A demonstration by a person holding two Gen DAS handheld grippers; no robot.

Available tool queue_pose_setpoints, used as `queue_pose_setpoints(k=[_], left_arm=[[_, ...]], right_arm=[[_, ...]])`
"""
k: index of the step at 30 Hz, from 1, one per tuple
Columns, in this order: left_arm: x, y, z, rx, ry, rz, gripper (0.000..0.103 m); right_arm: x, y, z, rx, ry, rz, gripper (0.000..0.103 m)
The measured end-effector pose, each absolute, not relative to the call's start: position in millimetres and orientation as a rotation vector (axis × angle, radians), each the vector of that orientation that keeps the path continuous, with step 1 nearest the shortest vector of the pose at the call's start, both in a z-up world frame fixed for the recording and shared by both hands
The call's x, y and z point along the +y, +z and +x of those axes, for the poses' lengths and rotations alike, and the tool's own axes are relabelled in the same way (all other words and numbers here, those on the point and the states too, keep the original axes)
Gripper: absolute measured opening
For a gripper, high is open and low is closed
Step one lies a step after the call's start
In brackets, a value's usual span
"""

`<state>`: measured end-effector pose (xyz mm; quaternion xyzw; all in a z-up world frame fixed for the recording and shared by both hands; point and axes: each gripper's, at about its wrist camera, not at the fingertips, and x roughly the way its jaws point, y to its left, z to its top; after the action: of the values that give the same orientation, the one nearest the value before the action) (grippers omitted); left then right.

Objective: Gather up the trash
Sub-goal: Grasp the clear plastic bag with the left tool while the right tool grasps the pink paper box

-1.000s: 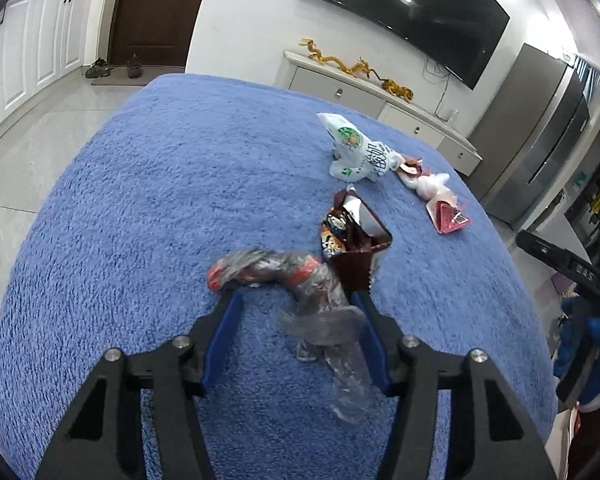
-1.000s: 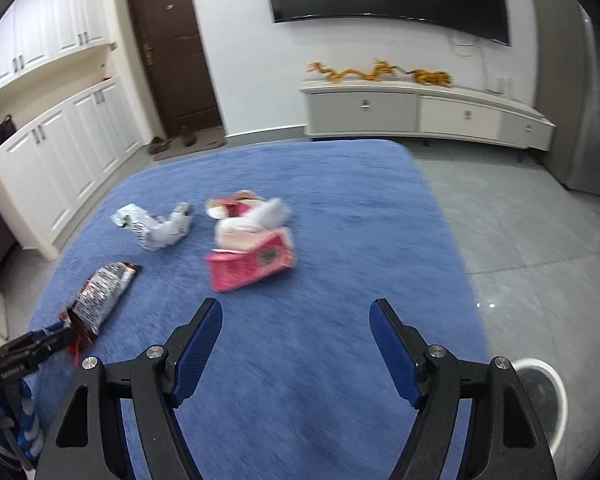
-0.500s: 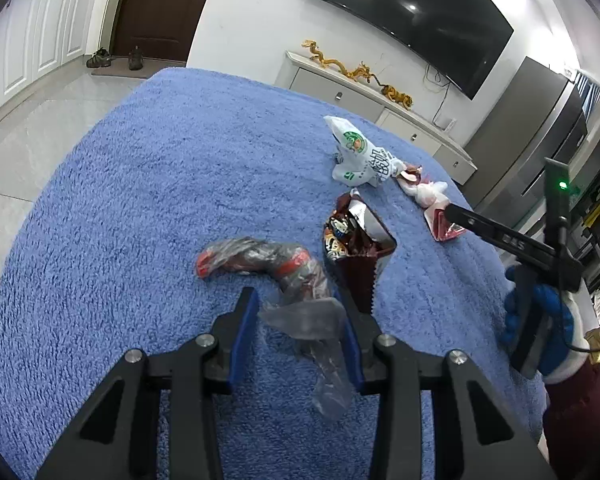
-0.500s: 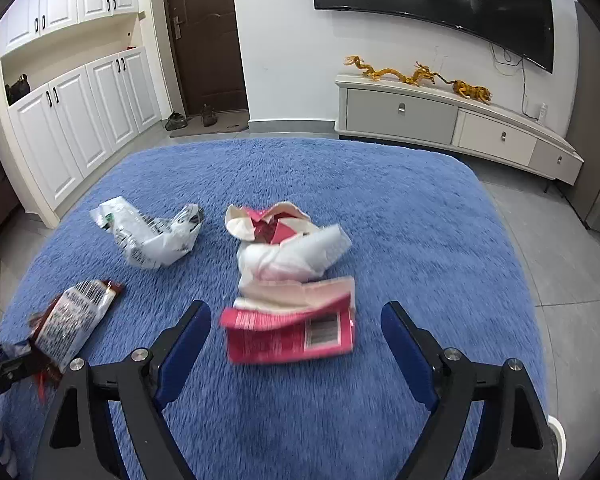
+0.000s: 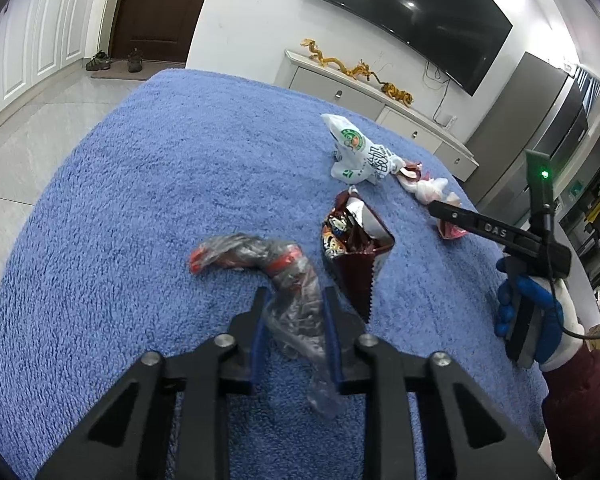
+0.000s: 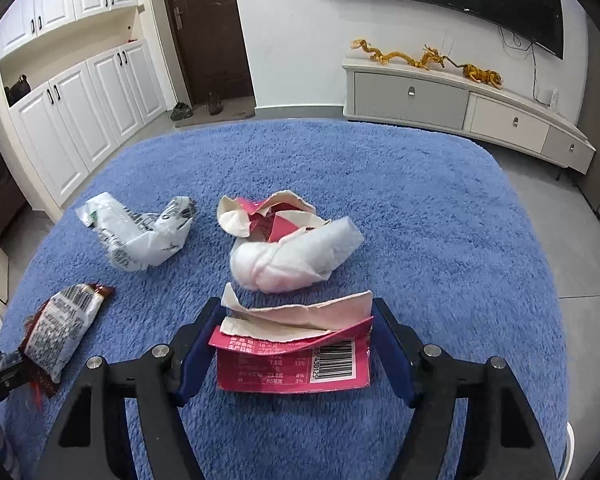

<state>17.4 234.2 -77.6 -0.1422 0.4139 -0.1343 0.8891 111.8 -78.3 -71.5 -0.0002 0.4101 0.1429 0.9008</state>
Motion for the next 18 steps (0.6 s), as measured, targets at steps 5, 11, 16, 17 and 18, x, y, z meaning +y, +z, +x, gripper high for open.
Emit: queue_pose_setpoints(k=[5,11,16,17,18], left_arm=[[232.6,-74.6,8.8,0.848,-0.261,-0.292,0.014],[225.9,-69.3,-17.2,0.854,-0.269,-0.322,0.012],[213.5,-61.3,-40.7,0.859,-0.288,-0.294,0.012],[210.2,-58.6,-44.3,0.858,-0.293,-0.288,0.012],[207.4,-55.3,-48.3,0.855,-0.300,-0.285,0.012]], right_arm=[[-84.5,-64.5,74.1,0.841,0.339,0.023,0.070],[-110.7,-47.9,28.3,0.820,0.343,0.096,0.070],[-134.1,-35.4,-3.8,0.795,0.331,0.157,0.070],[-137.3,-33.2,-11.4,0.787,0.324,0.162,0.070],[-143.8,-30.5,-20.5,0.777,0.318,0.171,0.070]])
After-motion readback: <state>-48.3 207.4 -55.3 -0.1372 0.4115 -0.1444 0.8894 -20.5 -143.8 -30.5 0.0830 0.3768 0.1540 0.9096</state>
